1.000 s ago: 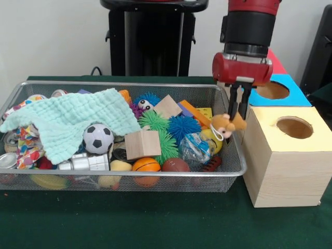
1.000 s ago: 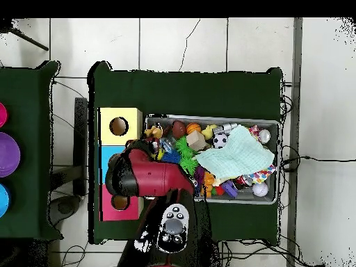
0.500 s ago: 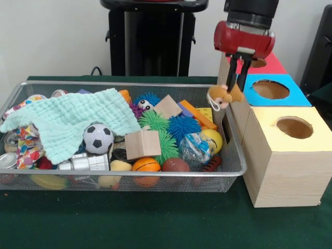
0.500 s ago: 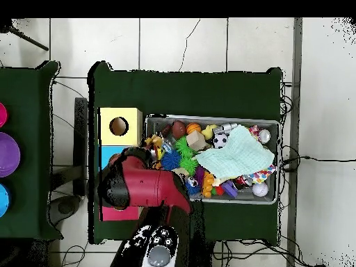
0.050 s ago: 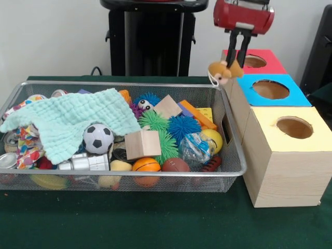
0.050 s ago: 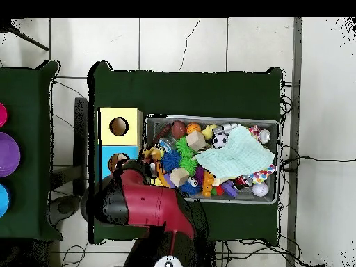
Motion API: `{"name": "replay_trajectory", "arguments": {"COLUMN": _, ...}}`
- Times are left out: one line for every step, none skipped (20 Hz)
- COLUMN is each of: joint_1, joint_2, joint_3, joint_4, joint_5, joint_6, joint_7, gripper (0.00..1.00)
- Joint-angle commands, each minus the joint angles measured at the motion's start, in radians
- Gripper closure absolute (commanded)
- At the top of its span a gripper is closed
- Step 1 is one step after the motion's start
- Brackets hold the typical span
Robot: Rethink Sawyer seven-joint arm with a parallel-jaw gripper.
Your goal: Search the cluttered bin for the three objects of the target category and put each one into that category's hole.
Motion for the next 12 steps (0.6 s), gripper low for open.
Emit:
{"name": "replay_trajectory", "arguments": {"joint_1": 0.032, "joint_2": -0.087, "joint_3": 0.026, "joint_4": 0.16, "joint_5": 0.046, "joint_6": 0.158, "joint_7": 0.237, "gripper": 1.0}}
{"name": "replay_trajectory", "arguments": {"joint_1": 0.043, "joint_2": -0.092, "joint_3": 0.019, "joint_4": 0.171, "joint_5": 0.047, "joint_6": 0.158, "joint_7": 0.245, "gripper": 1.0}}
{"name": "replay_trajectory", "arguments": {"joint_1": 0.049, "joint_2": -0.091, "joint_3": 0.016, "joint_4": 0.181, "joint_5": 0.047, "joint_6": 0.143, "joint_7": 0.25, "gripper": 1.0}}
{"name": "replay_trajectory", "arguments": {"joint_1": 0.066, "joint_2": -0.091, "joint_3": 0.007, "joint_4": 0.195, "joint_5": 0.047, "joint_6": 0.126, "joint_7": 0.264, "gripper": 1.0}}
{"name": "replay_trajectory", "arguments": {"joint_1": 0.074, "joint_2": -0.094, "joint_3": 0.006, "joint_4": 0.208, "joint_5": 0.045, "joint_6": 0.094, "joint_7": 0.267, "gripper": 1.0}}
{"name": "replay_trajectory", "arguments": {"joint_1": 0.079, "joint_2": -0.097, "joint_3": 0.011, "joint_4": 0.23, "joint_5": 0.054, "joint_6": 0.077, "joint_7": 0.279, "gripper": 1.0}}
{"name": "replay_trajectory", "arguments": {"joint_1": 0.084, "joint_2": -0.1, "joint_3": 0.017, "joint_4": 0.252, "joint_5": 0.063, "joint_6": 0.059, "joint_7": 0.291, "gripper": 1.0}}
{"name": "replay_trajectory", "arguments": {"joint_1": 0.091, "joint_2": -0.102, "joint_3": 0.019, "joint_4": 0.269, "joint_5": 0.067, "joint_6": 0.034, "joint_7": 0.297, "gripper": 1.0}}
{"name": "replay_trajectory", "arguments": {"joint_1": 0.098, "joint_2": -0.104, "joint_3": 0.021, "joint_4": 0.287, "joint_5": 0.071, "joint_6": 0.008, "joint_7": 0.304, "gripper": 1.0}}
{"name": "replay_trajectory", "arguments": {"joint_1": 0.113, "joint_2": -0.105, "joint_3": 0.017, "joint_4": 0.303, "joint_5": 0.076, "joint_6": -0.015, "joint_7": 0.317, "gripper": 1.0}}
{"name": "replay_trajectory", "arguments": {"joint_1": 0.122, "joint_2": -0.106, "joint_3": 0.013, "joint_4": 0.316, "joint_5": 0.08, "joint_6": -0.026, "joint_7": 0.323, "gripper": 1.0}}
{"name": "replay_trajectory", "arguments": {"joint_1": 0.135, "joint_2": -0.107, "joint_3": 0.013, "joint_4": 0.334, "joint_5": 0.088, "joint_6": -0.042, "joint_7": 0.334, "gripper": 1.0}}
